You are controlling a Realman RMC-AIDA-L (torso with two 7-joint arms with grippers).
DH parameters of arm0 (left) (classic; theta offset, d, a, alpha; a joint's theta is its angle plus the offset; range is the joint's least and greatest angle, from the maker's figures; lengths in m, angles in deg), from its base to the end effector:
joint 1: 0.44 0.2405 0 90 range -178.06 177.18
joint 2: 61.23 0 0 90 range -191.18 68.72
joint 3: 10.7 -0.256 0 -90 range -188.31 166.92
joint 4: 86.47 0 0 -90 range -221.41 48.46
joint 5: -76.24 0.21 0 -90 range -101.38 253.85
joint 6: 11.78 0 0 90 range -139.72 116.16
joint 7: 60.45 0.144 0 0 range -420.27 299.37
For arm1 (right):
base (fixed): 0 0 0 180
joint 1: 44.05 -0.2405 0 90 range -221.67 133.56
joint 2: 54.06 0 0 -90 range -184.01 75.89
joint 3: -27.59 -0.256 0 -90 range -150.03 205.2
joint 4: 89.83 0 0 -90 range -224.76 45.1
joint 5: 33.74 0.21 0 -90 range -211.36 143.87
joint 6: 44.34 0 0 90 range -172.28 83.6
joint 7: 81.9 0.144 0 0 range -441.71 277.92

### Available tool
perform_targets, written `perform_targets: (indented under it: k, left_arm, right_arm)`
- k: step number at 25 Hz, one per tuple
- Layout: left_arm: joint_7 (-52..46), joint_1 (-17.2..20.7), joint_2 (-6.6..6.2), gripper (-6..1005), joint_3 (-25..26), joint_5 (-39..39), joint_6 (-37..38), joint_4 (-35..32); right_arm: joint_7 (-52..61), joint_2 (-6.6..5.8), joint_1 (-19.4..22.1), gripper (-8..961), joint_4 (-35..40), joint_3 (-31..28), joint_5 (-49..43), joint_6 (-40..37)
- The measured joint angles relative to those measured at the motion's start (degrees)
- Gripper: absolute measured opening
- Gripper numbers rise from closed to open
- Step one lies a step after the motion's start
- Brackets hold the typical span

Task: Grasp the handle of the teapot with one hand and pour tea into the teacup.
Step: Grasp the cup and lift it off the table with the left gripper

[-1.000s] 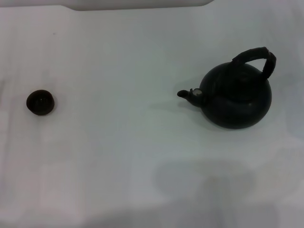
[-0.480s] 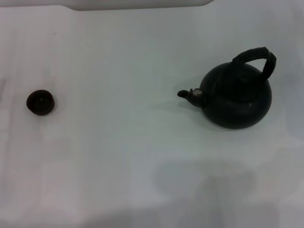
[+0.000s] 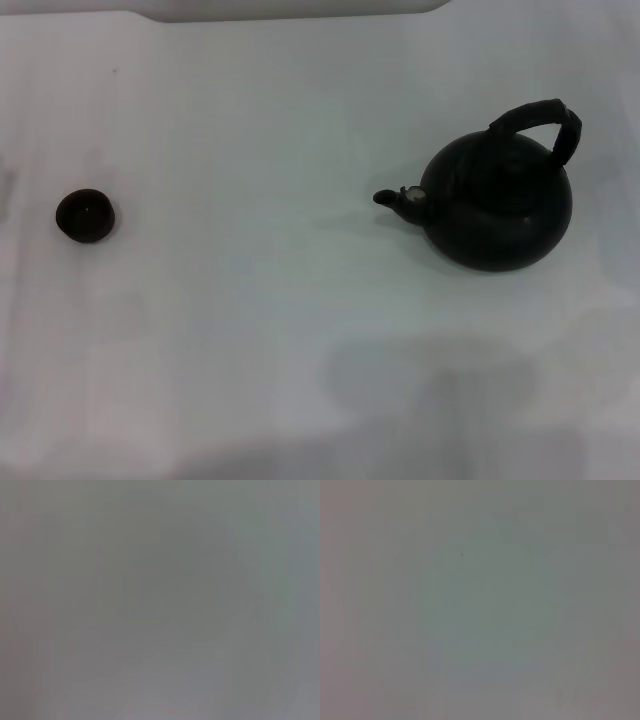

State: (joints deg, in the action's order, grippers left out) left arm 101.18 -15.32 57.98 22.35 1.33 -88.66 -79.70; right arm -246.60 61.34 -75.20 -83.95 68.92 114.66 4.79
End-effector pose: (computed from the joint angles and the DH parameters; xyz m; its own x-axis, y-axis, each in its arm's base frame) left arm -0.3866 0.2568 0.0171 0.5471 -0.0944 0.8317 0.8352 0.1272 -0.5350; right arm 0.3804 0.3752 0.0546 0.7207 -0.1185 -0.6830 -0.6756 0.1011 -0.7303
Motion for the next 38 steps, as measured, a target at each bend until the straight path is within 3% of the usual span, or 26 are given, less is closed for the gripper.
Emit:
perform_targets:
  k: [7, 22, 38]
  left_arm:
    - [0.00, 0.03, -0.03, 881, -0.14, 1.35, 0.09, 0.00]
    - [0.14, 0.47, -0.12, 880, -0.17, 24.06, 4.82, -0.44]
    - [0.18, -0.39, -0.19, 880, -0.18, 27.54, 9.61, -0.53]
  right_arm:
    - [0.00, 0.07, -0.06, 802, -0.51, -0.29, 0.17, 0.41]
    - [0.00, 0.09, -0.87, 803, -0.01, -0.30, 0.23, -0.01]
    - [0.00, 0.08, -1.38, 802, 0.02, -0.30, 0.22, -0.31]
